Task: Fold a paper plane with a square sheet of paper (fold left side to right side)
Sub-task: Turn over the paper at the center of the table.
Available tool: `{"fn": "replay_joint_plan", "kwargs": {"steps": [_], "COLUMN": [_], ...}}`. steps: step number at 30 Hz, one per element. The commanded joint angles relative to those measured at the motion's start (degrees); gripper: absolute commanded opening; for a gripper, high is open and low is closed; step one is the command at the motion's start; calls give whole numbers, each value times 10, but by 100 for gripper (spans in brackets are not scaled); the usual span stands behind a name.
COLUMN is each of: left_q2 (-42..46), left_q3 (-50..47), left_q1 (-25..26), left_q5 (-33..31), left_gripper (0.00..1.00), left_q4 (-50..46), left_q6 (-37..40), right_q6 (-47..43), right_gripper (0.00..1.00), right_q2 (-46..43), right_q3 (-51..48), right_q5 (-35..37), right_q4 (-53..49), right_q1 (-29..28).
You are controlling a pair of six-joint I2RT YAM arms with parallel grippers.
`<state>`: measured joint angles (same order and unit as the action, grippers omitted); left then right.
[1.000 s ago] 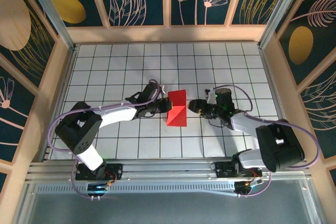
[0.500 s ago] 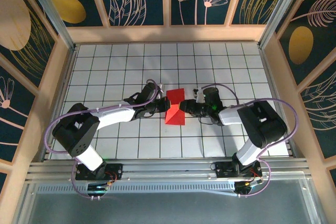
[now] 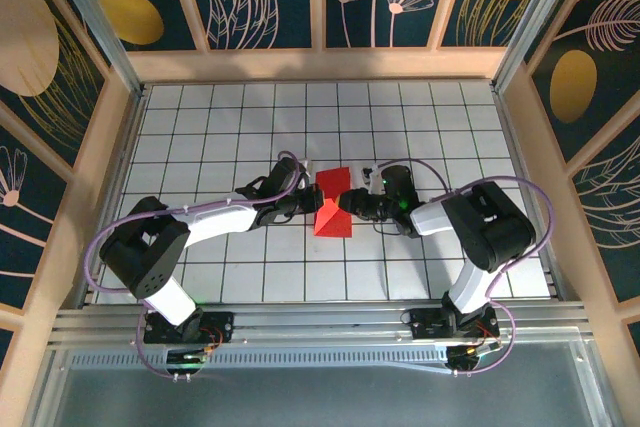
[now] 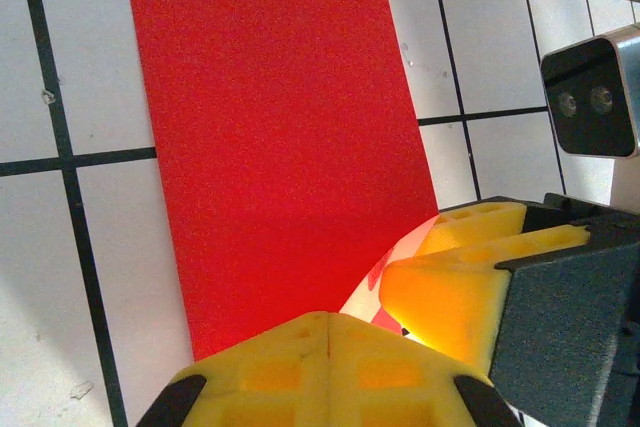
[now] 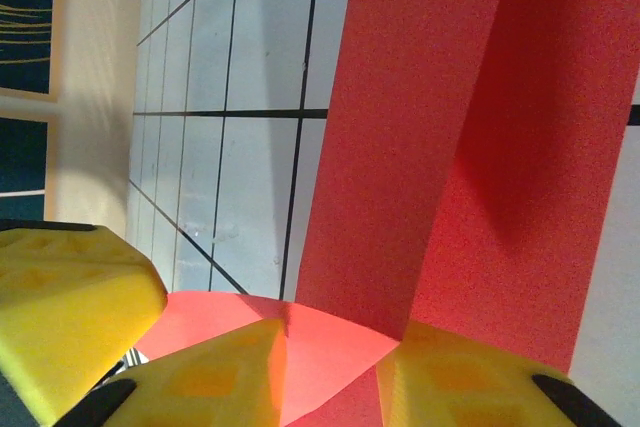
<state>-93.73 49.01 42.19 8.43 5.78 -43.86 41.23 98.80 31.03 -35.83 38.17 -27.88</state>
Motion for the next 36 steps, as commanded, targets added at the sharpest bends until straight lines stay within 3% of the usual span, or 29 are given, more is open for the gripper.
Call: {"fn": "replay_joint_plan", "kwargs": {"steps": [1,8,9,12,18,23,29,36], "left_q2": [-1,1,6,34,130,245,339,288], "left_q3": [-7,-5,-4,-1,-27,-87,-168,-137], "left_q1": [-4,-4,-4,-9,-28,-43,-70,-70], "left_q5": [-14,-35,-43,-69,-84,-88,16,168], "left_gripper": [0,1,6,35,69,99,99,99], "left_q4": [-6,-16,-22,-44,-44,27,234,338], "left_q6": [-8,-4,-2,4,-4,-54,-117,-145], "right_q6": [-6,-7,-9,-19,-50,-56,-30,76], "right_gripper": [25,1,0,0,0,0,0,0], "right_q2": [13,18,15,-9,-96,-201,-295,-296], "right_q3": [20,23,22,17,9,3,12,24], "right_q5": [13,21,21,33,46,15,-41,-95], "right_q4": [29,47,46,31,-13,-14,14,124], "right_q1": [-7,-10,-11,-10,10,52,93,93]}}
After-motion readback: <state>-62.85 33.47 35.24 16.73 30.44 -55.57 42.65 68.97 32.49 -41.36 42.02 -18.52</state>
